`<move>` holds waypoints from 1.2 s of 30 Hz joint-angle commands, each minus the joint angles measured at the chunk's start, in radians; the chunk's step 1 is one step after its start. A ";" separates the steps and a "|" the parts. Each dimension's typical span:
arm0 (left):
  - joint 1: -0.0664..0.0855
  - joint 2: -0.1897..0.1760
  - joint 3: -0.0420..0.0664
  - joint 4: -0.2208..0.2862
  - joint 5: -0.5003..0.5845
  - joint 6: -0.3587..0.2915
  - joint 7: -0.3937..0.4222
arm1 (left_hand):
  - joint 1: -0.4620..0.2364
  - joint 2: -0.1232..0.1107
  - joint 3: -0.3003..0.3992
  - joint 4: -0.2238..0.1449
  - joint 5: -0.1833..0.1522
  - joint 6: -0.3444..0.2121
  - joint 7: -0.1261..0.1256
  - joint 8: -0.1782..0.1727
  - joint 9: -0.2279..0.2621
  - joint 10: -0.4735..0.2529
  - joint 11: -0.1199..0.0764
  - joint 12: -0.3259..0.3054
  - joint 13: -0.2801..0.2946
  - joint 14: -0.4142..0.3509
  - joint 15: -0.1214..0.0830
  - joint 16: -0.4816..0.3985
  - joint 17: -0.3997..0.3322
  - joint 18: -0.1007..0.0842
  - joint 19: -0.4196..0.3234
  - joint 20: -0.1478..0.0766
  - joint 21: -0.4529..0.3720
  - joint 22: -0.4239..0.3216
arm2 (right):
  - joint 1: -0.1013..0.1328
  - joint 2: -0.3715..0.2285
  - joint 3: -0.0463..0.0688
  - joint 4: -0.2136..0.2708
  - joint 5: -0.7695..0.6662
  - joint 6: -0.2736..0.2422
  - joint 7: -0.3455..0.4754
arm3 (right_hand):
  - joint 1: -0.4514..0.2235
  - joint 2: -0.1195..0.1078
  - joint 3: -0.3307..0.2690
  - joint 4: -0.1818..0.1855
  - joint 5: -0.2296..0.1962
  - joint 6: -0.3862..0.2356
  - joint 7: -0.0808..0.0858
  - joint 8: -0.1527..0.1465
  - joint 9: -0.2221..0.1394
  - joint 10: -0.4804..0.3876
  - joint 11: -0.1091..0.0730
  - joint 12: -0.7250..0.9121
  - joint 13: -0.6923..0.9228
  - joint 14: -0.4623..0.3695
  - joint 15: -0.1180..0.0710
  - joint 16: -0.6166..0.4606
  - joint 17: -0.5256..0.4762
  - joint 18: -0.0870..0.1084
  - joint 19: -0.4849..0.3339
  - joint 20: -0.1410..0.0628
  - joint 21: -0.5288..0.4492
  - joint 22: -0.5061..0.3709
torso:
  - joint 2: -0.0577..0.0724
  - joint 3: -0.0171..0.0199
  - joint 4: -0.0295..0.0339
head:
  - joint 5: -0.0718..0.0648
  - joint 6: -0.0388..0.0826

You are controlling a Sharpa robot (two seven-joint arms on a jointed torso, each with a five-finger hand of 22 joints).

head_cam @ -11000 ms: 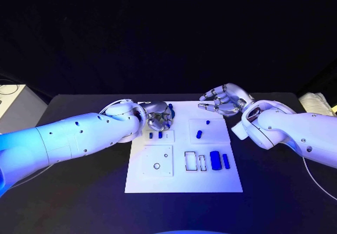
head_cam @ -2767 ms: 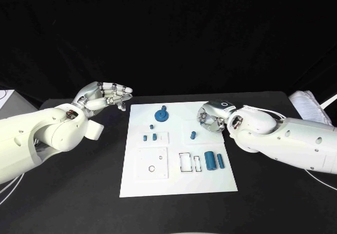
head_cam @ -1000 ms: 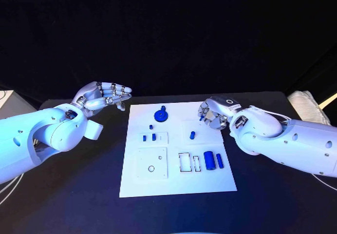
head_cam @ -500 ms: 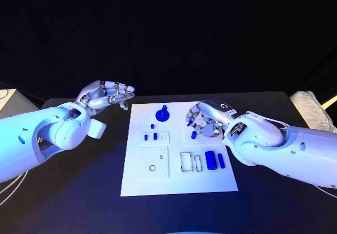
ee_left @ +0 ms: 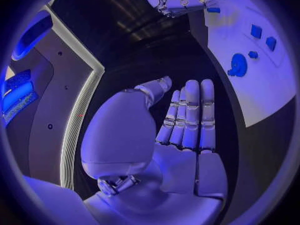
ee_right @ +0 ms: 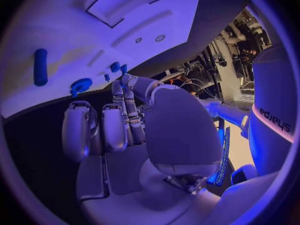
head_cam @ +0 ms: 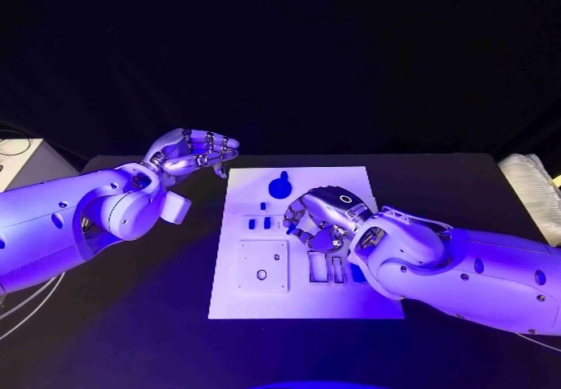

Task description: Assemble the parts on the task board

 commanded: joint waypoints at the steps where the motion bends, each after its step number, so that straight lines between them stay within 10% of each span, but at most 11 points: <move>1: 0.000 0.004 0.000 0.007 0.007 0.006 0.012 | 0.004 0.004 -0.004 -0.004 -0.004 0.003 0.002 0.004 0.001 0.000 0.001 -0.001 -0.001 0.003 -0.001 -0.005 -0.002 0.015 0.006 -0.001 -0.003 -0.001 | -0.011 0.019 -0.003 -0.012 -0.031 0.056 -0.004 | -0.003 0.011 0.004 -0.002 -0.002 0.005 0.002 0.003 0.000 0.033 -0.026 -0.001 0.001 0.033 -0.006 -0.005 -0.001 -0.010 0.007 0.001 -0.003 0.116 | 0.001 0.0002 0.0004 | 0.011 -0.006; 22: 0.000 0.012 0.000 0.015 0.007 0.009 0.008 | 0.005 0.004 -0.006 -0.004 -0.004 0.000 0.003 0.003 0.000 -0.005 0.002 -0.004 -0.003 0.003 0.000 -0.007 -0.002 0.015 0.008 -0.001 -0.006 -0.003 | -0.048 0.069 -0.010 -0.030 -0.069 0.111 -0.036 | -0.004 0.011 0.005 -0.004 -0.002 0.004 0.002 0.003 0.001 0.033 -0.025 -0.003 0.001 0.033 -0.006 -0.007 -0.004 -0.010 0.005 0.001 -0.007 0.114 | 0.001 0.0010 -0.0004 | 0.044 -0.039; 36: 0.000 0.010 0.000 0.014 0.007 0.012 0.004 | 0.005 0.004 -0.006 -0.004 -0.004 0.000 0.003 0.003 0.000 -0.005 0.002 -0.004 -0.003 0.003 0.000 -0.007 -0.002 0.015 0.008 -0.001 -0.006 -0.003 | -0.051 0.076 -0.011 -0.033 -0.087 0.108 -0.046 | -0.005 0.011 0.006 -0.006 -0.001 0.004 0.002 0.003 0.002 0.033 -0.025 -0.004 0.001 0.033 -0.005 -0.008 -0.006 -0.010 0.006 0.001 -0.004 0.116 | 0.000 0.0007 -0.0001 | 0.041 -0.044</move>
